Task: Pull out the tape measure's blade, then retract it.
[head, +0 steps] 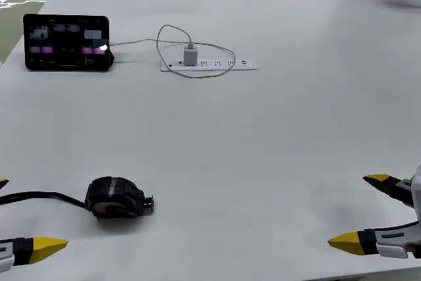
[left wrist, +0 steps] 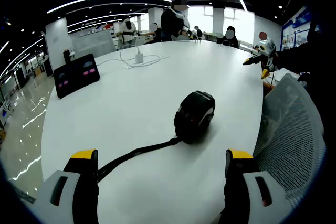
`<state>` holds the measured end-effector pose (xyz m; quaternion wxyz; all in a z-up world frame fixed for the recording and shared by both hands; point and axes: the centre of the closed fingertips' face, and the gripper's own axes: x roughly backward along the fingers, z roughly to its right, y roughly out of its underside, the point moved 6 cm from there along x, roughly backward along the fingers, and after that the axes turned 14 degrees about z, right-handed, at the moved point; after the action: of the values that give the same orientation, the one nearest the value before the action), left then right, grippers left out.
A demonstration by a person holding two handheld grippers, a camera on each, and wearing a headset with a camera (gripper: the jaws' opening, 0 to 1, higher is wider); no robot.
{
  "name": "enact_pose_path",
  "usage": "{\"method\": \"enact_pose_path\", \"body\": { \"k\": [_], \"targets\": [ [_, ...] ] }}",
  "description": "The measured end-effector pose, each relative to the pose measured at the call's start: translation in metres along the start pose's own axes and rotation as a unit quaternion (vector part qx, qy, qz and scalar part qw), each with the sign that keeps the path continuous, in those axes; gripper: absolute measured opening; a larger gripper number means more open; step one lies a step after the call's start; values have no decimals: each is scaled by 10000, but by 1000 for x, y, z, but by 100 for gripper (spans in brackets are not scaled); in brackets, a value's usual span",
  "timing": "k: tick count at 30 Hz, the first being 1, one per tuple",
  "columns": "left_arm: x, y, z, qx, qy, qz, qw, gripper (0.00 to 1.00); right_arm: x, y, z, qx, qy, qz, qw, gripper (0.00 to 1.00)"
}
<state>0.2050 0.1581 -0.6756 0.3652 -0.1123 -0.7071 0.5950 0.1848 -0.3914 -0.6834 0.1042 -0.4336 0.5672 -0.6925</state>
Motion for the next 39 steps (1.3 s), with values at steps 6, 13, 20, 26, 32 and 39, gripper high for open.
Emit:
{"method": "enact_pose_path", "body": {
  "k": [6, 13, 20, 26, 32, 39],
  "targets": [
    [1, 0, -1, 3, 4, -2, 10000, 99, -3, -1, 1, 10, -1, 16, 10000, 99],
    [1, 1, -2, -18, 54, -15, 10000, 99, -3, -4, 1, 65, 2, 18, 10000, 99],
    [-5, -7, -3, -333, 178, 185, 9991, 99, -7, 1, 2, 289, -176, -157, 9993, 99],
    [-12, -4, 3, -404, 518, 46, 9978, 99, -16, 5, -5, 359, -485, -233, 9979, 99],
    [-23, -1, 7, -318, 833, -221, 9958, 99, -29, -7, -16, 462, -720, -205, 9961, 99],
    [-36, -6, 12, -263, 1125, -341, 9927, 99, -53, -33, -25, 463, -975, -5, 9942, 99]
  ]
}}
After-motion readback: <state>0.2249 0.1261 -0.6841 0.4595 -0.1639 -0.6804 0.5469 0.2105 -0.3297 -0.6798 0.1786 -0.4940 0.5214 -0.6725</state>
